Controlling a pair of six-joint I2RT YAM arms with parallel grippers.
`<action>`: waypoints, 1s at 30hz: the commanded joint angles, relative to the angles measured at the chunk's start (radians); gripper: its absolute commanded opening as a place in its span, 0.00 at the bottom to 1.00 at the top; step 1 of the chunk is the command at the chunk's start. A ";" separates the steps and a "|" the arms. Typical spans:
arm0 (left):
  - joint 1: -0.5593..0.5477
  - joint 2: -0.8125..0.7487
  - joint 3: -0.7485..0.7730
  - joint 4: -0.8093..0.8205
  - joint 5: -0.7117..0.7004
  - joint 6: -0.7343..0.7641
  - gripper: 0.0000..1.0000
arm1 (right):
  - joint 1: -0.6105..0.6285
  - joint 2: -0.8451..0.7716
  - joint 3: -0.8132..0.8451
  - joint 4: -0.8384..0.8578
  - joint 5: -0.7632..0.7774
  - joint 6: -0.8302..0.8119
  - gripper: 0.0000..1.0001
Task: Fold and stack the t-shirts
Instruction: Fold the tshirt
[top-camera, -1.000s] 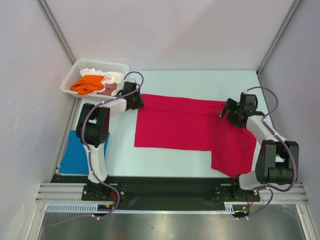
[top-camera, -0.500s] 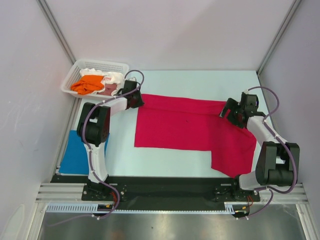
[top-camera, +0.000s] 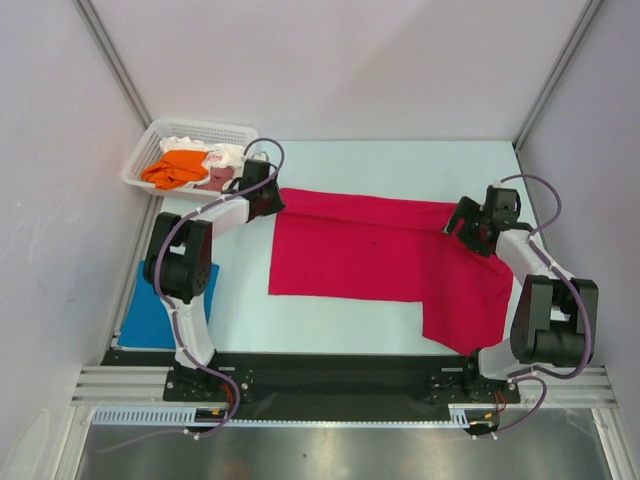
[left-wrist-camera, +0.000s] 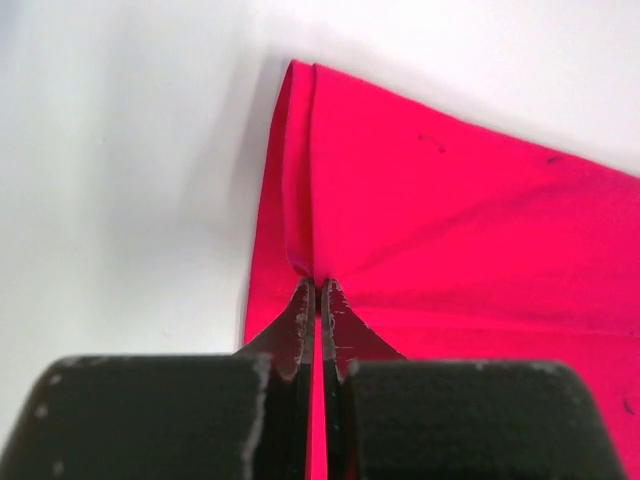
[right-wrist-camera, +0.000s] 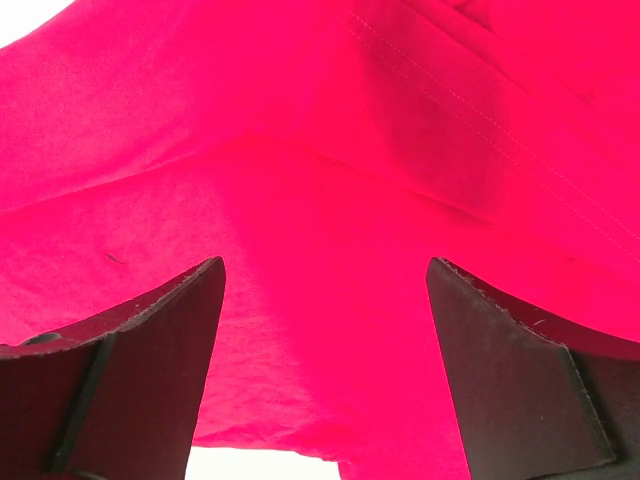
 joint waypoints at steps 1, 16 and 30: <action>0.000 -0.071 -0.025 0.026 -0.031 0.001 0.00 | -0.004 0.008 0.035 0.030 -0.008 0.006 0.87; 0.003 -0.002 -0.053 0.034 -0.047 -0.018 0.00 | -0.043 0.135 0.131 0.047 -0.037 -0.019 0.84; 0.004 0.015 -0.041 0.049 -0.010 -0.027 0.00 | -0.065 0.296 0.242 0.063 0.018 -0.022 0.50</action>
